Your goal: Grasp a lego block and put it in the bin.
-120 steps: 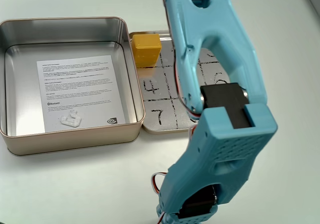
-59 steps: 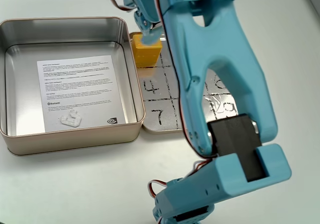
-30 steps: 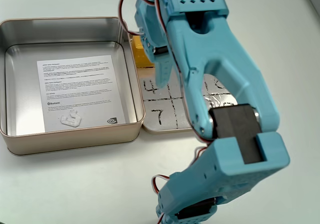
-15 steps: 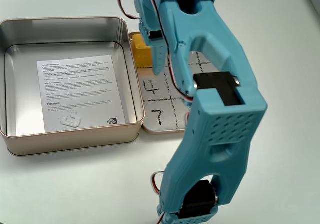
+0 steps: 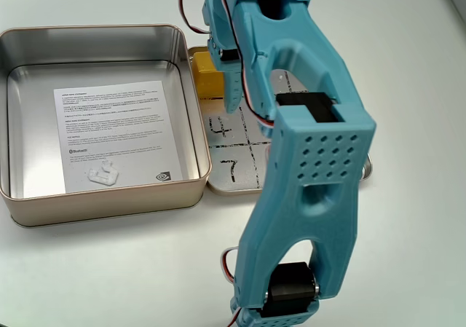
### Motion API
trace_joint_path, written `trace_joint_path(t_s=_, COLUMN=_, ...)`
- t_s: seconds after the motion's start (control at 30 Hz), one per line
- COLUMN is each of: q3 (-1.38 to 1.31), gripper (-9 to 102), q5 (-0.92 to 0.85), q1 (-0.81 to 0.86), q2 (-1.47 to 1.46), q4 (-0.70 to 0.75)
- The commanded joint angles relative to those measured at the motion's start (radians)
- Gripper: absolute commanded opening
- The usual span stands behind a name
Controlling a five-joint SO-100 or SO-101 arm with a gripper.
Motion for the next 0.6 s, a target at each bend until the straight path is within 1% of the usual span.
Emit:
trace_joint_path(t_s=0.0, q3=-0.048, gripper=41, q5=0.005, q1=0.021, q2=0.008, q4=-0.005)
trace_joint_path(t_s=0.57, q3=-0.104, gripper=40, q5=-0.014, q1=0.021, q2=-0.041, q4=0.025)
